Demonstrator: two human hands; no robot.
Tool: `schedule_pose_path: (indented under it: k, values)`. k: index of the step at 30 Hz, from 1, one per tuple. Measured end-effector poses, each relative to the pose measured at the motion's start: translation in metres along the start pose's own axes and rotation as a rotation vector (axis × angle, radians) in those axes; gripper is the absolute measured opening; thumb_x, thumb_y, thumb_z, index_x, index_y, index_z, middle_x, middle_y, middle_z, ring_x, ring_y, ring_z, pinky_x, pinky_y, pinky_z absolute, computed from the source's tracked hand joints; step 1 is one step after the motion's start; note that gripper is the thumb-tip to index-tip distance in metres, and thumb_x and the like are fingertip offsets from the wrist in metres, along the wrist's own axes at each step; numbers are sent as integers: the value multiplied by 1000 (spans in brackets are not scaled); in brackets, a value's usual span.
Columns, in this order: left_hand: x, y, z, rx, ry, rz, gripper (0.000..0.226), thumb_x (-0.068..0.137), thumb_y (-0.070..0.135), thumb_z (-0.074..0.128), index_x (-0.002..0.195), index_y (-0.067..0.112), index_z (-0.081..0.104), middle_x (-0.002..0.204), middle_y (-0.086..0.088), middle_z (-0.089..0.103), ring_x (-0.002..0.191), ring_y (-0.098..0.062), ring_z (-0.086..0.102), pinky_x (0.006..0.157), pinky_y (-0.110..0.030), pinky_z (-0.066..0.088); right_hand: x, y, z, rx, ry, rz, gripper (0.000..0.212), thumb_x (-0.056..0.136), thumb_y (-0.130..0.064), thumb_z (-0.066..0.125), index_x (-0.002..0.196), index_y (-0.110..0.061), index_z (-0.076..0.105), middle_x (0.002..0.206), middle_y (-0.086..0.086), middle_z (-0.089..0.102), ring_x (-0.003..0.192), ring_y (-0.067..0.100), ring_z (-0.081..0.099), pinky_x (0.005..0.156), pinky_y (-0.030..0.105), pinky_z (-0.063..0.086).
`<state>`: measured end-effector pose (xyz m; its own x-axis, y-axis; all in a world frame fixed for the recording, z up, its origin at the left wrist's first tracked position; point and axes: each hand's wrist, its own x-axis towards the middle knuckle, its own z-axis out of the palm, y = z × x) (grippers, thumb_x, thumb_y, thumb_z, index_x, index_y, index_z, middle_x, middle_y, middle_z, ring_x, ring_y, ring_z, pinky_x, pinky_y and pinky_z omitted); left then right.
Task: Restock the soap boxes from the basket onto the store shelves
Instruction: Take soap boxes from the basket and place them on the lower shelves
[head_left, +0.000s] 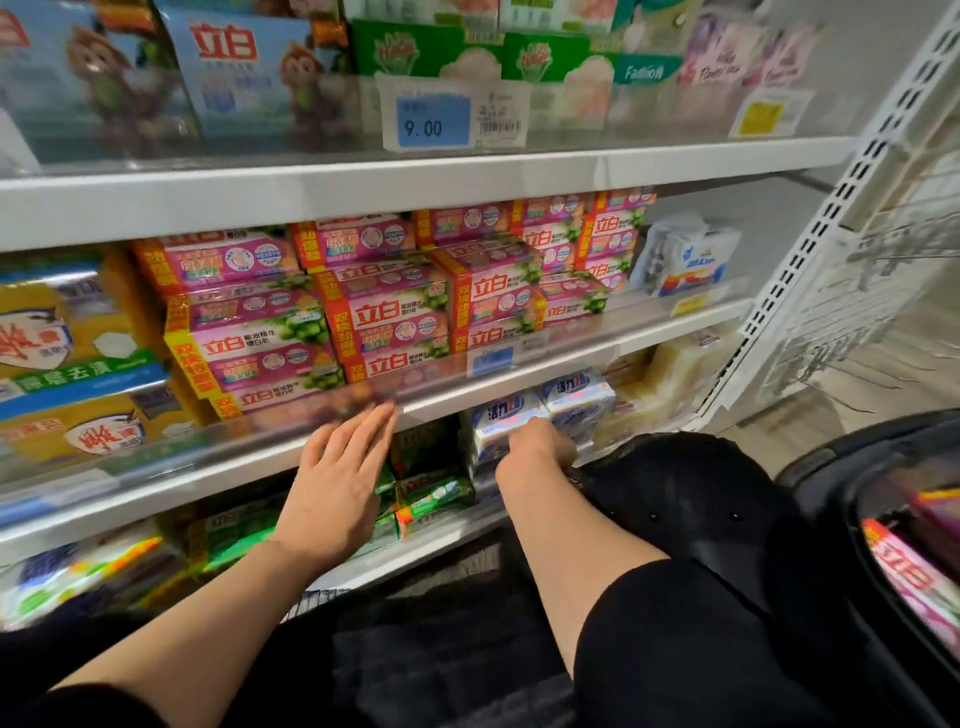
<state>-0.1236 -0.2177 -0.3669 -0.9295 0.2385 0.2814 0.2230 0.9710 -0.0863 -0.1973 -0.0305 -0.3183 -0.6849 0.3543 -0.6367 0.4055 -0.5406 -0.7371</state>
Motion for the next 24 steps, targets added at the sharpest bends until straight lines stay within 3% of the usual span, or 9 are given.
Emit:
schedule_pose_path:
  k: [3,6,9,12,15,20,24]
  values:
    - [7,19,-13,-204,76,-58,89,56,10,86,137,3,49,137,-14,52,121,-33,48,102,-48,37,-21,-18,2,282,-88,-56,4,92,2,53,90,-1,55,78,8,53,74,23,56,95,45,51]
    - [25,54,-42,-428,221,-40,67,71,7,81,132,6,52,129,-10,54,113,-27,53,94,-41,49,-61,-68,-13,292,-297,-252,7,92,-6,60,96,-1,59,88,12,61,81,19,64,81,31,57]
    - [53,98,-84,-630,335,-3,50,82,11,74,127,10,55,124,-4,53,101,-21,56,83,-31,47,-88,-137,-58,261,-371,-563,7,94,-9,59,89,-5,59,81,8,60,78,17,62,78,28,58]
    - [90,156,-121,-706,343,144,42,83,18,74,121,8,59,117,-8,55,100,-20,54,82,-27,41,-90,-192,-126,173,-295,-800,13,94,-12,60,84,-5,56,71,9,53,64,16,55,64,25,56]
    - [117,226,-150,-769,225,324,47,81,32,69,121,9,59,117,-11,55,107,-25,56,92,-32,43,-75,-219,-211,11,-132,-919,20,91,-22,65,79,-8,58,70,10,53,57,12,54,57,22,53]
    - [130,334,-160,-676,-69,591,65,77,33,78,133,11,51,127,-11,48,122,-27,46,103,-33,36,-43,-225,-355,-365,167,-893,39,80,-42,70,87,-4,67,73,10,65,65,14,60,62,29,51]
    - [128,391,-137,-547,-242,624,74,75,28,78,138,17,42,127,-8,43,120,-27,47,98,-36,42,-21,-220,-431,-838,398,-788,47,68,-44,82,98,-9,69,84,4,69,79,16,64,73,29,49]
